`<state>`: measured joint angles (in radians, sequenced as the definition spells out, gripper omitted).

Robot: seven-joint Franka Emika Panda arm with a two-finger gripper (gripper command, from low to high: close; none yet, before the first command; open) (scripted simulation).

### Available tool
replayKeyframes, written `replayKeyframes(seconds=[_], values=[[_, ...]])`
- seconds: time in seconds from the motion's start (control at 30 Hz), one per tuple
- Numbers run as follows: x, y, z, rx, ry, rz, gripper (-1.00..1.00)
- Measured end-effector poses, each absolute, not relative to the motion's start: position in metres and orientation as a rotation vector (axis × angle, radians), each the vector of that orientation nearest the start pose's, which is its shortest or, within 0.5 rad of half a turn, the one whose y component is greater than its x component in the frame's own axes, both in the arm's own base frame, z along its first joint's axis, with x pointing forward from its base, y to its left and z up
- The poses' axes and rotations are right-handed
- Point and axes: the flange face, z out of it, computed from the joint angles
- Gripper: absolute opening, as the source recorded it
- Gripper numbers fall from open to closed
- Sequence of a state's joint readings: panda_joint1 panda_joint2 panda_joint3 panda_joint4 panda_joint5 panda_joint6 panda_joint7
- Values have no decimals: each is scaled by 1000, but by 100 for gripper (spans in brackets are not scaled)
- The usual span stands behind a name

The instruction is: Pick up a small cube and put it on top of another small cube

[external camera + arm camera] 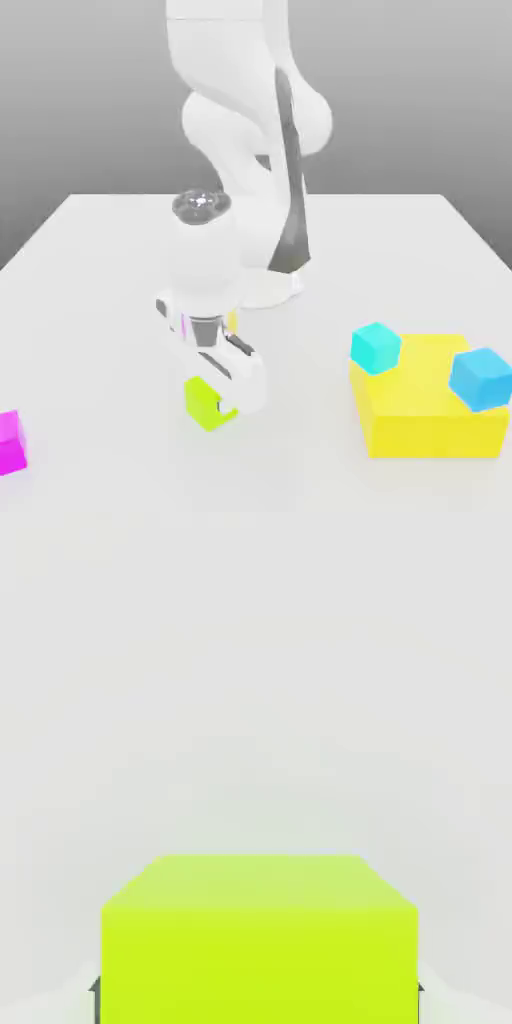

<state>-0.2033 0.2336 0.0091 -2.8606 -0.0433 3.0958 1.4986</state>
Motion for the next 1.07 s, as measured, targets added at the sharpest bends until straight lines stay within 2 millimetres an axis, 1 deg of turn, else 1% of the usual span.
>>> replayKeyframes(seconds=[0.07, 0.23, 0.27, 0.3, 0.37, 0.4, 0.47, 0.6, 0.7, 0.8, 0.83, 0.87, 0.93, 0.97, 1.07], values=[[337, -62, 147, -2131, 2307, -2, -100], [337, -62, 188, -2132, 2307, -2, -100], [340, -64, 194, -2141, 2298, -1, -100], [346, -70, 198, -2149, 2289, 3, -100], [362, -92, 205, -2154, 2280, 10, -100], [370, -107, 207, -2153, 2279, 14, -100], [380, -146, 213, -2130, 2297, 18, -100], [403, -205, 225, -2161, 2265, 21, -100], [413, -253, 235, -2190, 2239, 16, -100], [417, -304, 248, -2219, 2217, 5, -100], [418, -314, 245, -2226, 2212, 2, -100], [418, -319, 235, -2230, 2209, 0, -100], [418, -323, 209, -2232, 2208, -1, -100], [418, -324, 196, -2232, 2209, 0, 100], [418, -324, 196, -2232, 2208, 0, 100]])
